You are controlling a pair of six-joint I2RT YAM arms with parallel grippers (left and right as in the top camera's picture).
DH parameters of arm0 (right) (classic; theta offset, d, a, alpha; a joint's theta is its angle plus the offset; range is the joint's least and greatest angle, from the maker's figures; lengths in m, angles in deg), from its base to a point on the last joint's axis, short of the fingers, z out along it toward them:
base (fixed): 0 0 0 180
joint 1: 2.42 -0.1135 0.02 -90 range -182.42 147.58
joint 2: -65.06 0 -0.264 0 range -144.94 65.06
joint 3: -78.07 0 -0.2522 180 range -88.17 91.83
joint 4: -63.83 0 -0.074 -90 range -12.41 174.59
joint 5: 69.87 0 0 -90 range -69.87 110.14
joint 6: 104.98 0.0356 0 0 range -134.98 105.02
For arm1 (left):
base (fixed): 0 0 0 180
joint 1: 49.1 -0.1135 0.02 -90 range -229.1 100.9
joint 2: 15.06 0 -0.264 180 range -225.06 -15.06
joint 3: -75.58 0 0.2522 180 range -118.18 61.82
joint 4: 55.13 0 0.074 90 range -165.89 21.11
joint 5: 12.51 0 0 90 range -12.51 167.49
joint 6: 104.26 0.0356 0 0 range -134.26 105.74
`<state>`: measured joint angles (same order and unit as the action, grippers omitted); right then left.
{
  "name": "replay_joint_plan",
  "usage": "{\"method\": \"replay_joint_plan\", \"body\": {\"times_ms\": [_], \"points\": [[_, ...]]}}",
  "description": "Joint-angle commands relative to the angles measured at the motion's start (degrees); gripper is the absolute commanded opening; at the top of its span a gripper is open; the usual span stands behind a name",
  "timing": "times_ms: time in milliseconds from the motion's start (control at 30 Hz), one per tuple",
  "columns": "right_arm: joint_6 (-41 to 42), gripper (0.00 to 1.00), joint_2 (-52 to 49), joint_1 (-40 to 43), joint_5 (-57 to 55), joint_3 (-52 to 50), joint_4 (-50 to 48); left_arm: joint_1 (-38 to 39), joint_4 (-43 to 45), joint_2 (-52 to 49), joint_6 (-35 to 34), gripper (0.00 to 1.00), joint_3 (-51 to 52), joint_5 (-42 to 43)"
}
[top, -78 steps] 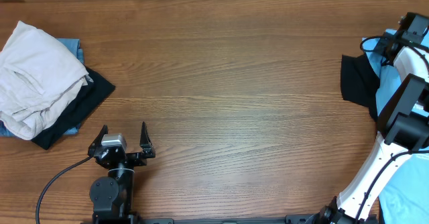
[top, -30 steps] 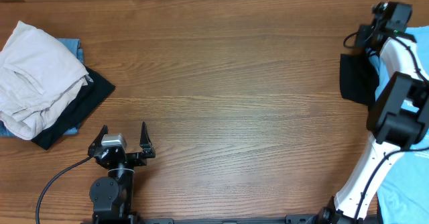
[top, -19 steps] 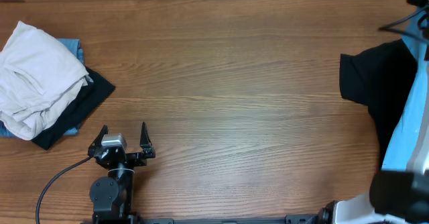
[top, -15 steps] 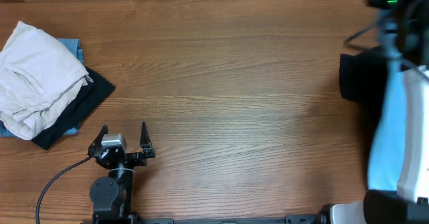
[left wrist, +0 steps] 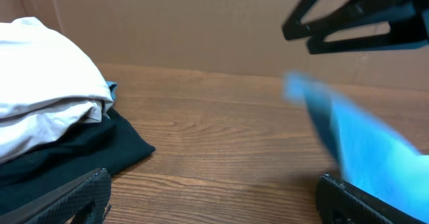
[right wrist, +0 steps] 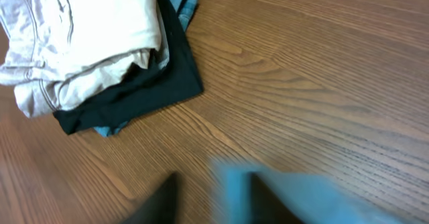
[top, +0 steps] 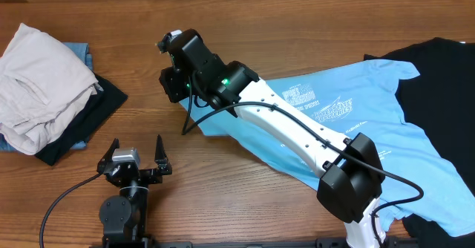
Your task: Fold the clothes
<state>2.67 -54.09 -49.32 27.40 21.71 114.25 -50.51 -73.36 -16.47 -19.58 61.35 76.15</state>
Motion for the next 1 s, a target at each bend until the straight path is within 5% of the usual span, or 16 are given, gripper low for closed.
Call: {"method": "replay_joint_plan", "body": {"times_ms": [0,33,100,267,433,500,633,967], "points": [[-3.9,0.69,5.7,3.2,0.1,1.2,0.3,0.3,0.2,0.1,1.5,1.00,0.2,-0.5],[-4.2,0.84,8.5,5.4,0.1,1.2,0.9,0.3,0.2,0.1,1.5,1.00,0.2,-0.5],[-5.3,0.89,13.3,9.8,-0.3,1.2,3.7,0.3,0.2,0.1,1.5,1.00,0.2,-0.5],[-5.7,0.89,22.0,34.4,-7.7,1.2,24.5,0.3,0.2,0.1,1.5,1.00,0.2,-0.5],[-8.4,0.78,16.1,55.2,-3.2,1.0,33.3,0.3,0.2,0.1,1.5,1.00,0.2,-0.5],[-10.7,0.66,12.8,57.3,0.6,0.6,33.8,0.3,0.2,0.1,1.5,1.00,0.2,-0.5],[-9.9,0.25,7.8,56.8,0.6,-0.4,33.7,0.3,0.2,0.1,1.5,1.00,0.2,-0.5],[-7.1,0.16,-5.5,51.5,0.5,-7.6,24.9,0.3,0.2,0.1,1.5,1.00,0.2,-0.5]]}}
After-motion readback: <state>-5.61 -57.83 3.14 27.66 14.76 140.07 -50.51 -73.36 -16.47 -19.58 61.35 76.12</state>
